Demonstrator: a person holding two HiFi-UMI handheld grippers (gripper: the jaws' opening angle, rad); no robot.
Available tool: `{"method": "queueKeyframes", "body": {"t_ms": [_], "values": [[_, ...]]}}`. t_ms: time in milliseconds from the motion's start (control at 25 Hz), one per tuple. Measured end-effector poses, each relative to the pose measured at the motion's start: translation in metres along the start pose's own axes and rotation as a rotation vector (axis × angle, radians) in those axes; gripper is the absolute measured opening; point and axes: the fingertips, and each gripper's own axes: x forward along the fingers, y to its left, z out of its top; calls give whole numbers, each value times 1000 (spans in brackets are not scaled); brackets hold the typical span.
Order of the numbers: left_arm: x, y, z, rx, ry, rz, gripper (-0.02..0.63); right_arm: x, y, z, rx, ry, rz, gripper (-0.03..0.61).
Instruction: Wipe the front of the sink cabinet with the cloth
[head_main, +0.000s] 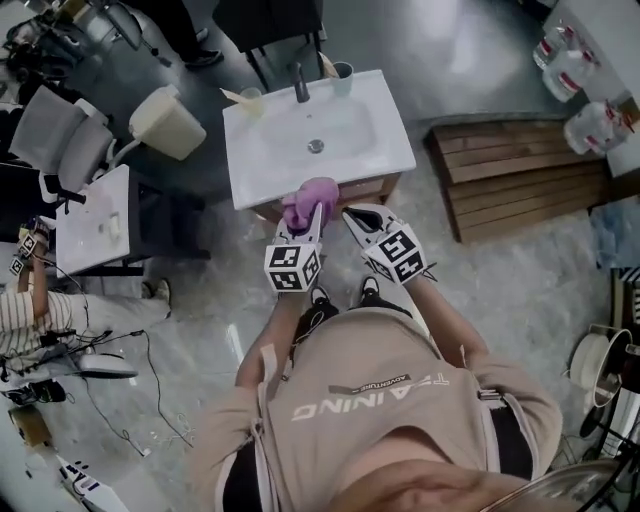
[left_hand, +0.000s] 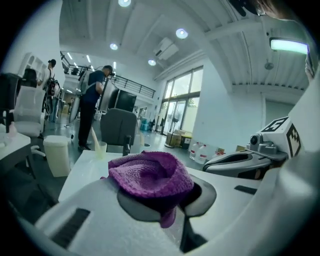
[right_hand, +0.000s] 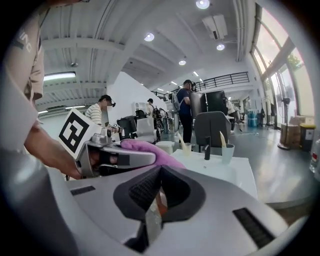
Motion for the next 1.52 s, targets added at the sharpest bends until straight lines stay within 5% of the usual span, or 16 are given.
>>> {"method": "queueKeyframes", "body": {"t_ms": [760,920,1160,1520], "values": [[-62,1,133,136,-254,46,49,-31,-1,114,-115,-172,0,12],[-73,3,137,98,-261,45,49,-32,-1,120,-122,-177,-21,12],[-101,3,125,221,-266,100,49,-39,14,136,-160,-218,-61,12],[-122,24,109,190,-271,110,49,-44,39,128,-140,-229,-85,12]]}}
